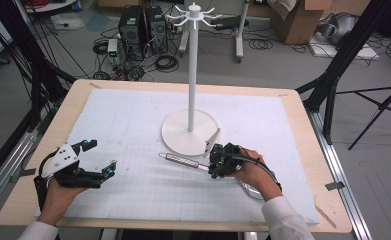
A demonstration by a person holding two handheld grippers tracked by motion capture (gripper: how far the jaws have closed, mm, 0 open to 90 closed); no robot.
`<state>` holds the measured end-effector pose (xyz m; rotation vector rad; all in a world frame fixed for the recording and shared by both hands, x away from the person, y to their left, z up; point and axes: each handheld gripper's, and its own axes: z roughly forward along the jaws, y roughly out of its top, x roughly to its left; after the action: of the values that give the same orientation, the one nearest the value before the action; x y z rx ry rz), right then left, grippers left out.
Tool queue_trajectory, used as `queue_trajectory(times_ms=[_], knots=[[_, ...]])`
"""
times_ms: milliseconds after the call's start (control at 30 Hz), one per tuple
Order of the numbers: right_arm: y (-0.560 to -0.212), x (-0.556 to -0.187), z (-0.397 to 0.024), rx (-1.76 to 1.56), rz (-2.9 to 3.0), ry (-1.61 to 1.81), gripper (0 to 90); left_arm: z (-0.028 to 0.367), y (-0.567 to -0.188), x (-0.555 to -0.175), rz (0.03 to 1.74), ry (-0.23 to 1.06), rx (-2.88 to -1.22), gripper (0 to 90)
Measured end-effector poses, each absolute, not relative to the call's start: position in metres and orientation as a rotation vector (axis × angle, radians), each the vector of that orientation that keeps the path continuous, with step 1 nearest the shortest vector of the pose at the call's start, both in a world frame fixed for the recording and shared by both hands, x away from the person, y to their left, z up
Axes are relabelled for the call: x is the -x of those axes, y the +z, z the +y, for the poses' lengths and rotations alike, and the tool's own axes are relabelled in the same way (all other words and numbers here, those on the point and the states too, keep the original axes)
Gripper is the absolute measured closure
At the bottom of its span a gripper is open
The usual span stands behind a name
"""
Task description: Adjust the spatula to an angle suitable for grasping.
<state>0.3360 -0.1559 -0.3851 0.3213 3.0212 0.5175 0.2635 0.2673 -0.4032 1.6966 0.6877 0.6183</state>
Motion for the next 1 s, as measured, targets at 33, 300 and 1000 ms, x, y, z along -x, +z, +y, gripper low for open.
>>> queue_trajectory(times_ms=[33, 300, 1000], knots=[[-0.384, -0.336, -0.157, -0.325, 3.017, 0.534, 74.8, 0.267, -0.403, -0.263, 0.688, 0.618, -1.697, 1.7], [-0.374, -0.336, -0.163, -0.336, 2.986, 0.657, 74.8, 0.267, -0.403, -0.264, 0.687, 0.618, -1.698, 1.7], [-0.352, -0.331, -0.170, -0.325, 2.881, 0.944, 74.8, 0.266, -0.402, -0.263, 0.680, 0.617, -1.697, 1.7]])
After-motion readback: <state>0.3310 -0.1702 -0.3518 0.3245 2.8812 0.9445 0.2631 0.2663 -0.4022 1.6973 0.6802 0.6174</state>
